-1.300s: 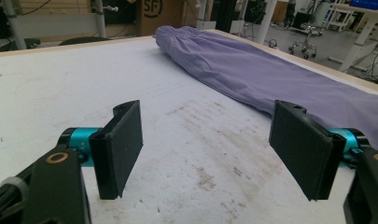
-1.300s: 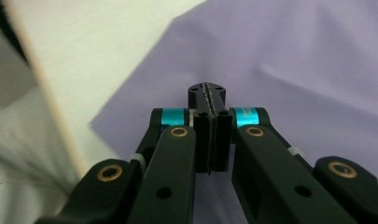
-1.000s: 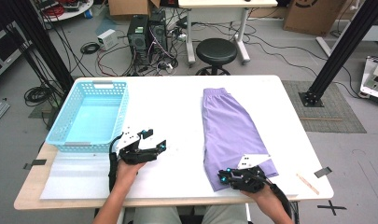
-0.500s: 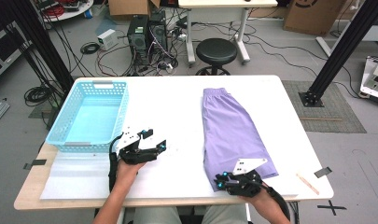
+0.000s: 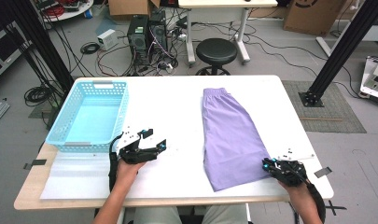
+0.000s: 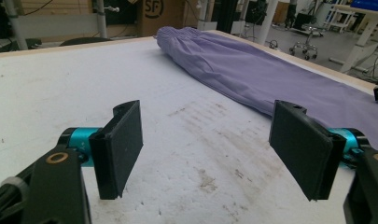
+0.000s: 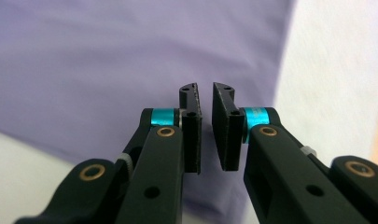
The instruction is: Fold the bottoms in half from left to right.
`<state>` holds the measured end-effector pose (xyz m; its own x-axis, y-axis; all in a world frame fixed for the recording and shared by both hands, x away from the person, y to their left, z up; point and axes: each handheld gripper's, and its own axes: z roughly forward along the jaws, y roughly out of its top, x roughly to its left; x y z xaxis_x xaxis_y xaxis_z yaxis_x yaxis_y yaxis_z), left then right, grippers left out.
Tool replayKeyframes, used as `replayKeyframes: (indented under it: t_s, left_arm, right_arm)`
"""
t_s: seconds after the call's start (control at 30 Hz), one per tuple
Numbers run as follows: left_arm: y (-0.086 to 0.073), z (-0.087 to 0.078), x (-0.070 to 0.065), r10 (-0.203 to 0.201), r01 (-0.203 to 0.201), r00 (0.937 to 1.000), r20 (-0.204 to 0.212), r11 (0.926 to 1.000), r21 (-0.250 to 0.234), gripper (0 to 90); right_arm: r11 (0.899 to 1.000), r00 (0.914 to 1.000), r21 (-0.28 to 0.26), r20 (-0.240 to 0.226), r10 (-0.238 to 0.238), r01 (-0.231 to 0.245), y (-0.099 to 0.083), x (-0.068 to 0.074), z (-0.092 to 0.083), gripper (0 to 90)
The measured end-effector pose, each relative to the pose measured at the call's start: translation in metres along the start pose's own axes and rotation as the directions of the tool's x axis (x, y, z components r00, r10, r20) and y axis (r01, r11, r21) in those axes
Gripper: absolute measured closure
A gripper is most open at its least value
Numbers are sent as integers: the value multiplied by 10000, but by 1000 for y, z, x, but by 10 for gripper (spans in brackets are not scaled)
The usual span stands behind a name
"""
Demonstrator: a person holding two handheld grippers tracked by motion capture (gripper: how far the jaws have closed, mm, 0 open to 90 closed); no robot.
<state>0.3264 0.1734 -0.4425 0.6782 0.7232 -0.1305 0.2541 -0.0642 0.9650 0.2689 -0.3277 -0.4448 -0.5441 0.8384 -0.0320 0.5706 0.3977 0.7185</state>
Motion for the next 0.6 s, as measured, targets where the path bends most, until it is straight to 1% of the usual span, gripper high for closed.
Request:
replayKeyframes:
  t_s: [0.03, 0.07, 0.1, 0.17, 0.2, 0.23, 0.27, 0.33, 0.37, 0.4, 0.43, 0.47, 0.5, 0.53, 0.6]
  left_arm:
    - [0, 0, 0, -13, 13, 10000, 8, 10000, 1, 259]
    - [0, 0, 0, 2, -2, 10000, -9, 10000, -4, 259]
    - [0, 0, 0, -5, 5, 10000, -1, 10000, 5, 259]
    - [0, 0, 0, -7, 7, 10000, 1, 10000, 4, 259]
    - [0, 0, -1, -12, 12, 10000, -1, 10000, 5, 259]
    - [0, 0, -1, -15, 15, 10000, 6, 10000, -4, 259]
    - [0, 0, -1, -7, 7, 10000, -1, 10000, -8, 259]
    - [0, 0, -1, 4, -4, 10000, 9, 10000, 2, 259]
    - [0, 0, -1, 1, -1, 10000, 14, 10000, -4, 259]
    - [0, 0, -1, 21, -21, 10000, 1, 10000, -5, 259]
    - [0, 0, -1, 25, -25, 10000, 1, 10000, -2, 259]
    - [0, 0, -1, 14, -14, 10000, 17, 10000, -6, 259]
    - [0, 0, -1, 12, -12, 10000, 20, 10000, -16, 259]
    - [0, -1, -1, 1, 0, 10000, 20, 10000, -9, 259]
    - [0, 0, -1, 2, -2, 10000, 10, 10000, -13, 259]
  right_arm:
    - [9999, 9999, 90, -3, 122, -122, -3, -1, 0, 827]
    - [9999, 9999, 90, -5, 139, -139, -5, -2, -1, 820]
    - [9997, 9998, 54, -37, 217, -217, -7, -3, -4, 794]
    - [9987, 9990, -248, -68, 446, -447, -8, -6, -10, 780]
    - [9979, 9984, -323, -41, 569, -570, -9, -7, -13, 778]
    - [9977, 9983, -343, -10, 583, -583, -10, -7, -14, 778]
    - [9979, 9983, -272, 7, 585, -585, -11, -8, -14, 778]
    - [9987, 9988, 76, 26, 495, -495, -15, -7, -11, 781]
    - [9989, 9989, -18, 69, 466, -466, -16, -6, -11, 791]
    - [9989, 9988, 17, 92, 473, -474, -15, -6, -11, 823]
    - [9992, 9991, 76, 150, 395, -397, -15, -6, -12, 876]
    - [9995, 9993, 88, 198, 311, -313, -15, -6, -13, 900]
    - [9995, 9995, 147, 121, 289, -290, -15, -5, -14, 900]
    - [9998, 9998, 143, 128, 169, -171, -16, -5, -15, 900]
    - [9998, 9998, 144, 126, 140, -142, -16, -4, -18, 900]
